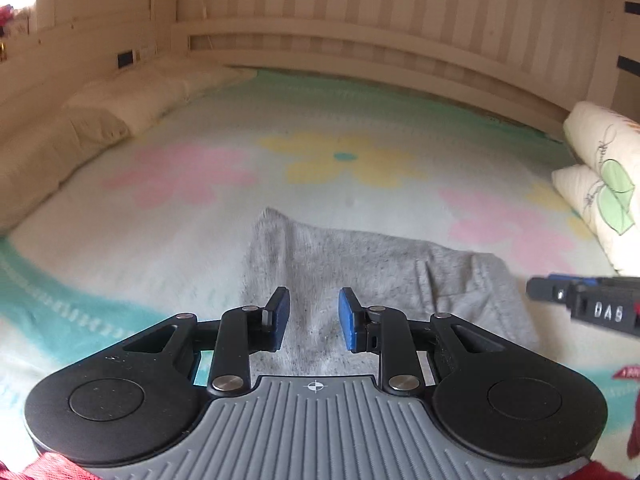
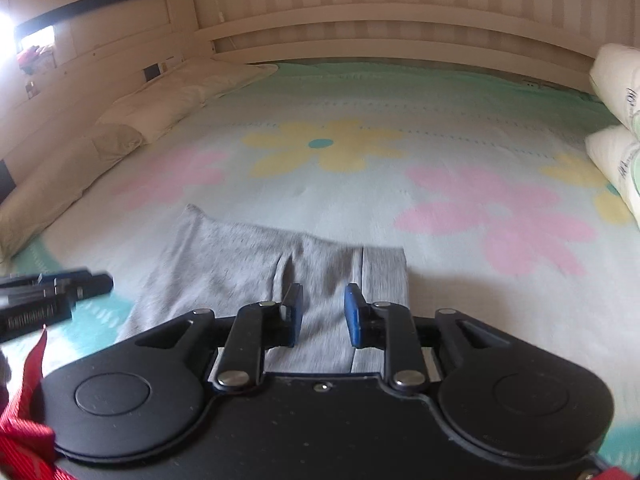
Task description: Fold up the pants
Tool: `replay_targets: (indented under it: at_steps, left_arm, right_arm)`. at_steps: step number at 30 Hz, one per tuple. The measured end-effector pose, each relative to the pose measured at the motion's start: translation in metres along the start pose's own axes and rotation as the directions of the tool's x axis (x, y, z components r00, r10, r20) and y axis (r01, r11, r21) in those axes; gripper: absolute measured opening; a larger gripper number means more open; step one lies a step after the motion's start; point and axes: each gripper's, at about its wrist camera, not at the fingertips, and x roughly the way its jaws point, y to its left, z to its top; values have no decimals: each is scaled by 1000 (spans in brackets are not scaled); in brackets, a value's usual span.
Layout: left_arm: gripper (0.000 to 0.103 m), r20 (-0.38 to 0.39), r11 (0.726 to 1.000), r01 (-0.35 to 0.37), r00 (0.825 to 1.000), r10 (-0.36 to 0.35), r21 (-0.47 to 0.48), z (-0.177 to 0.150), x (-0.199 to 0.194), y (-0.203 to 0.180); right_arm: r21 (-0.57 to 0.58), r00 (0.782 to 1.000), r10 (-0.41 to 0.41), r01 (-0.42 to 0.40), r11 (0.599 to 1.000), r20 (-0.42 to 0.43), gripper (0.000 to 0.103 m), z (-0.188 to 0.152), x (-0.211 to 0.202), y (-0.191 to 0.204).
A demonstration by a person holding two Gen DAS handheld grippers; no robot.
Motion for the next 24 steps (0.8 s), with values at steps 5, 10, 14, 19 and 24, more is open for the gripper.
replay_targets:
  at_steps: [5,10,14,19,24]
  left_arm:
    - [27,-22,1000,6,1000,-6,16,-13,-25,-4]
    - [27,24,993,-76,997,74,85,-31,-44,-14]
    - [27,45,990,-93,995,89,105,-39,-47,-17]
    - [27,-41,996,-36,998,39,78,-45,-36,-15]
    - [27,-67,998,-24,997,27,52,-49,-28,-16]
  right_arm:
    - [6,1000,18,-18,1000,-11,52,-16,-25,8]
    - [17,1000,17,-18,1000,24,62,-38,-45,16]
    - [40,999,-3,1,999,44,64,-48,-51,16]
    - [11,997,-33,33,999,69,65,-52,-53,23]
    - [19,998,-31,30,999,60,65,-53,-49,24]
